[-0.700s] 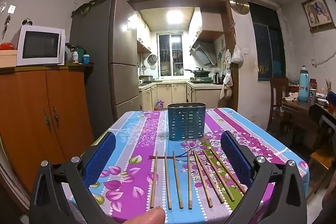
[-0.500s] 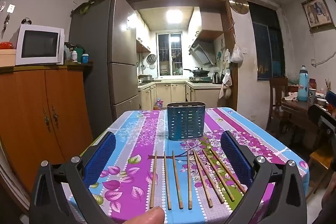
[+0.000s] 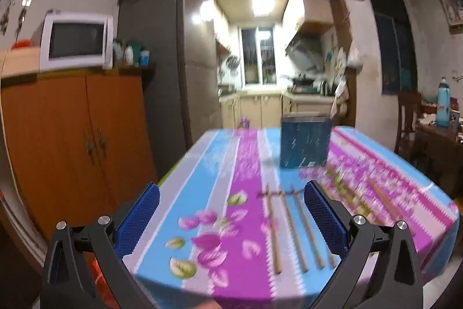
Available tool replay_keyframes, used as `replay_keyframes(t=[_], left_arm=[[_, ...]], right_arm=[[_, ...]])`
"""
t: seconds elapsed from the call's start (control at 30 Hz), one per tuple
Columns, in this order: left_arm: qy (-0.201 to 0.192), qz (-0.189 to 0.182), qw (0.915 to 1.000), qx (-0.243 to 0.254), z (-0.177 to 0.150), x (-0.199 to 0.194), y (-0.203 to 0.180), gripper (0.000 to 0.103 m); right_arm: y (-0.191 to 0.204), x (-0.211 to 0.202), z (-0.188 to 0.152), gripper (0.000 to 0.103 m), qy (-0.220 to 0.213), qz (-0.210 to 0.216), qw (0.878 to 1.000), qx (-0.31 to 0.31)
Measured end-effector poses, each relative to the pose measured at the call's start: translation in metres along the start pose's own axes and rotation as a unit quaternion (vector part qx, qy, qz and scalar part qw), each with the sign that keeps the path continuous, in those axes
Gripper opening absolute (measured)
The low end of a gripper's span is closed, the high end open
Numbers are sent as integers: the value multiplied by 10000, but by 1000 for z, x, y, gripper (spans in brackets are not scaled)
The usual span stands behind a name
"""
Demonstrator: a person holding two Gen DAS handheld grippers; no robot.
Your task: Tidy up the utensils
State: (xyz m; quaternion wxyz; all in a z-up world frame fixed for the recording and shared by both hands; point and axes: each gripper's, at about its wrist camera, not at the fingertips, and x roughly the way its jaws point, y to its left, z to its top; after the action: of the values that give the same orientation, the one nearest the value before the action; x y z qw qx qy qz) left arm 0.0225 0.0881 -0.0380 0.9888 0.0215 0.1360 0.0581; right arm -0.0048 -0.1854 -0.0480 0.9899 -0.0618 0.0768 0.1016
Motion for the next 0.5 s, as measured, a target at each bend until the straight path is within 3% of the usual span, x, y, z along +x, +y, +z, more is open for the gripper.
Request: replay_keyframes(t=[0.17,0.37,0.5], left_arm=[[447,55,9990,20,-30,22,14,100],[671,-43,9977,90,-50,37,7,100],[591,-66,9982,114,-46,37,0,100]], right_arm=[[16,10,-23,65,330,211,9992,-2],[24,23,-41,61,521,311,9981,119],[22,21,-35,62,373,241,9989,167]])
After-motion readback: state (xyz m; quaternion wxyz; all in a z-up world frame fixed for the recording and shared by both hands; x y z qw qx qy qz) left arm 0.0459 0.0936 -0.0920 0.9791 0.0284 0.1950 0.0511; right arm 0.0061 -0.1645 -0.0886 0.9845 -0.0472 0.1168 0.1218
